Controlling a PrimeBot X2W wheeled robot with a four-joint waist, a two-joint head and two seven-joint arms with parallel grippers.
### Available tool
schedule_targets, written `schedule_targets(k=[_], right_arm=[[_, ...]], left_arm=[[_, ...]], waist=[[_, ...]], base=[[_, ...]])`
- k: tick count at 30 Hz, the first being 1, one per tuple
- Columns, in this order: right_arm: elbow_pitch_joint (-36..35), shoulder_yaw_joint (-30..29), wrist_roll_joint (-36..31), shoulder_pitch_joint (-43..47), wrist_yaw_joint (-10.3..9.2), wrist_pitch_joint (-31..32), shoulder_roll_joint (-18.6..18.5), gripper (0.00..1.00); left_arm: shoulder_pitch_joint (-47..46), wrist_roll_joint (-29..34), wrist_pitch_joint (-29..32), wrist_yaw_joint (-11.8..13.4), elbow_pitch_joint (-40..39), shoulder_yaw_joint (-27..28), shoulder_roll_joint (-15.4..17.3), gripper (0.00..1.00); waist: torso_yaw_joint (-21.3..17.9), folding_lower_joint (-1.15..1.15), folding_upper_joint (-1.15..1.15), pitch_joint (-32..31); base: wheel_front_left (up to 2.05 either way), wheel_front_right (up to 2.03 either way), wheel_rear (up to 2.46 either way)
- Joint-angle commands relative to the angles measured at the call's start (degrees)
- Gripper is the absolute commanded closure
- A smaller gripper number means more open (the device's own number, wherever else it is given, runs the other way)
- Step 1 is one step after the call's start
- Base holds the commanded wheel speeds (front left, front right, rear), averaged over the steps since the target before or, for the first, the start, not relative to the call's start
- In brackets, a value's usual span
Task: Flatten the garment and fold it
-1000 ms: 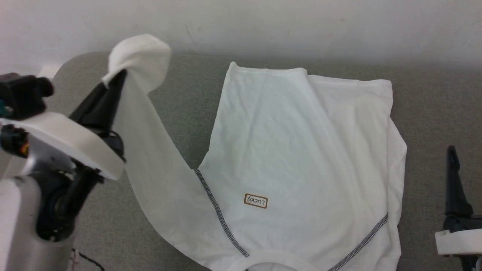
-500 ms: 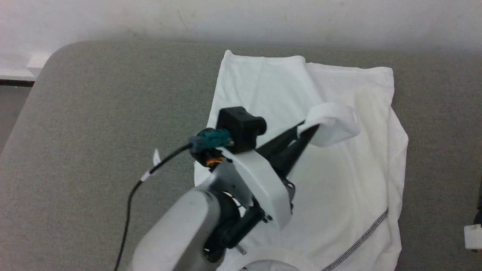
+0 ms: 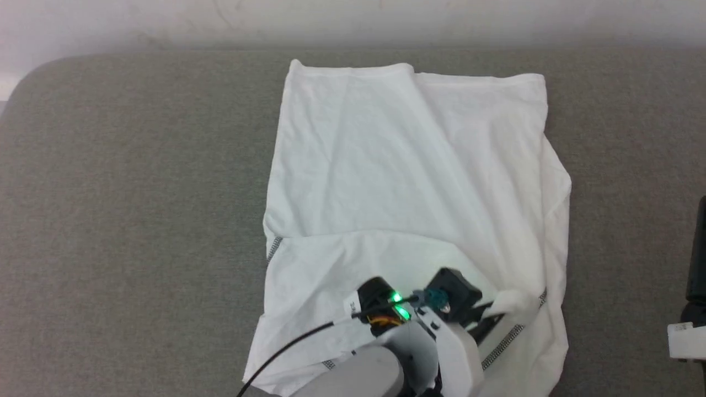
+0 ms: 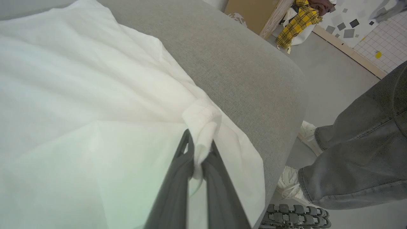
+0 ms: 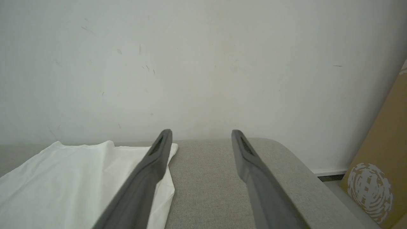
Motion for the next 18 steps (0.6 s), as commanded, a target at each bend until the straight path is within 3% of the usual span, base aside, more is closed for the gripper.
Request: schedule_targets(k=[1,12,13,14,18], right_arm=[[0.32,0.38,0.43,-1.02,-0.05,-0.29,0.0,0.0],[2.57,3.3,0.48,-2.02,-0.05,-1.28,0.0,0.0],[2.74,3.44,0.43,-2.06,-0.05,-1.28,0.0,0.0],[2.88,3.51,0.37,-2.07,-0.05,-1.29,0.0,0.0],[3.31,3.1,0.06,-1.82,-0.05,-1.21,0.0,0.0]], left_arm=[[0.23,0.01,-0.87,-0.35,1.58,-1.5,-0.27,1.0],[-2.02,-7.2,-4.22,2.09,10.36,-9.38,-0.31,1.0],[-2.38,-8.01,-4.93,2.61,10.83,-9.77,-0.31,0.7],[-2.72,-8.88,-5.68,3.06,11.12,-10.15,-0.31,0.01],[-3.98,-13.26,-7.56,3.78,10.71,-11.87,-0.32,0.0]], waist=[[-1.74,-0.01,0.0,1.18],[-5.44,-0.01,0.0,2.21],[-5.57,-0.01,0.0,2.17],[-5.64,-0.01,0.0,2.12],[-5.27,-0.01,0.0,1.24]], base=[[0.0,0.0,0.0],[0.0,0.0,0.0],[0.0,0.0,0.0],[0.0,0.0,0.0],[0.0,0.0,0.0]])
